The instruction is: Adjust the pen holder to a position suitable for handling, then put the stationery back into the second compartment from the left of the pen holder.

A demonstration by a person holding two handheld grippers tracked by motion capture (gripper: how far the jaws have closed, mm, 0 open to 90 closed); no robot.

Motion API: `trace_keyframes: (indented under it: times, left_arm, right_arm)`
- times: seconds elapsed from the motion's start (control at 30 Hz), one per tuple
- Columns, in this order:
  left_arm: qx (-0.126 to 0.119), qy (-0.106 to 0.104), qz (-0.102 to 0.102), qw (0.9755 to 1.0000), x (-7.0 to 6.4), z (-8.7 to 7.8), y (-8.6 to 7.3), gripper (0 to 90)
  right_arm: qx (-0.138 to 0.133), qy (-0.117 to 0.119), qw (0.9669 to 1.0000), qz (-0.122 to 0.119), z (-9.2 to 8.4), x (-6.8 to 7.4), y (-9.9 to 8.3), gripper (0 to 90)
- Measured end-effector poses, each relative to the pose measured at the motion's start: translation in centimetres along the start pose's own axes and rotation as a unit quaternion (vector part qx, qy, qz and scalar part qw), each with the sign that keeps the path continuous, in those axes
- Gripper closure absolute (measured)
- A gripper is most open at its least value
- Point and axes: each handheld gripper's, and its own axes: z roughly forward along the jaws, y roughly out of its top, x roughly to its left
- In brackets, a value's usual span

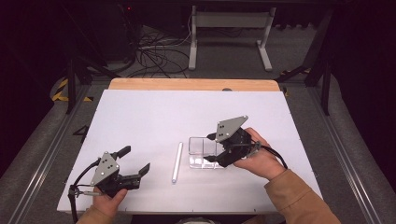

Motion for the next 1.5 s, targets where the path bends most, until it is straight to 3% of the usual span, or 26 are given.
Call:
trace_keyframes:
  times: [0.2,0.33,0.37,0.43,0.63,0.8,1.0,1.1,1.2,1.3,1.5]
  left_arm:
    - [0.002,-0.003,0.002,1.0000,0.0,0.2,0.2,12.8]
    - [0.004,-0.006,-0.002,1.0000,-0.1,0.2,0.3,12.8]
    - [0.006,-0.008,-0.001,1.0000,-0.1,0.2,0.4,12.7]
    - [0.010,-0.012,-0.001,0.9999,0.0,0.3,0.7,12.7]
    - [0.023,-0.027,-0.001,0.9994,-0.1,0.4,1.3,12.4]
    - [0.032,-0.045,-0.003,0.9985,0.2,0.6,2.1,12.3]
    - [0.046,-0.059,0.001,0.9972,0.5,1.2,3.1,12.3]
    - [0.052,-0.062,0.005,0.9967,0.6,1.7,3.5,12.3]
    - [0.060,-0.065,0.006,0.9960,0.6,2.2,3.9,12.3]
    - [0.066,-0.068,0.006,0.9955,0.5,2.7,4.1,12.3]
    - [0.077,-0.074,0.004,0.9943,0.3,3.4,4.5,12.6]
  right_arm:
    - [-0.044,-0.032,0.9985,0.007,-1.5,0.3,-0.3,20.8]
    - [-0.064,-0.061,0.9960,0.018,-2.5,0.4,-0.7,9.4]
    - [-0.072,-0.080,0.9938,0.028,-2.8,0.5,-0.9,4.6]
    - [-0.082,-0.093,0.9911,0.049,-3.3,0.4,-1.4,0.7]
    - [-0.137,-0.128,0.9790,0.081,-5.1,1.2,-3.3,0.3]
    - [-0.162,-0.148,0.9686,0.116,-6.3,2.3,-6.0,0.1]
    - [-0.196,-0.169,0.9525,0.160,-7.1,3.8,-9.8,0.1]
    - [-0.210,-0.182,0.9457,0.169,-7.1,4.5,-11.2,0.5]
    - [-0.207,-0.178,0.9436,0.188,-7.0,5.1,-12.7,0.8]
    - [-0.212,-0.179,0.9384,0.206,-6.7,5.4,-13.9,0.9]
    - [-0.218,-0.194,0.9323,0.213,-6.1,5.7,-16.1,0.9]
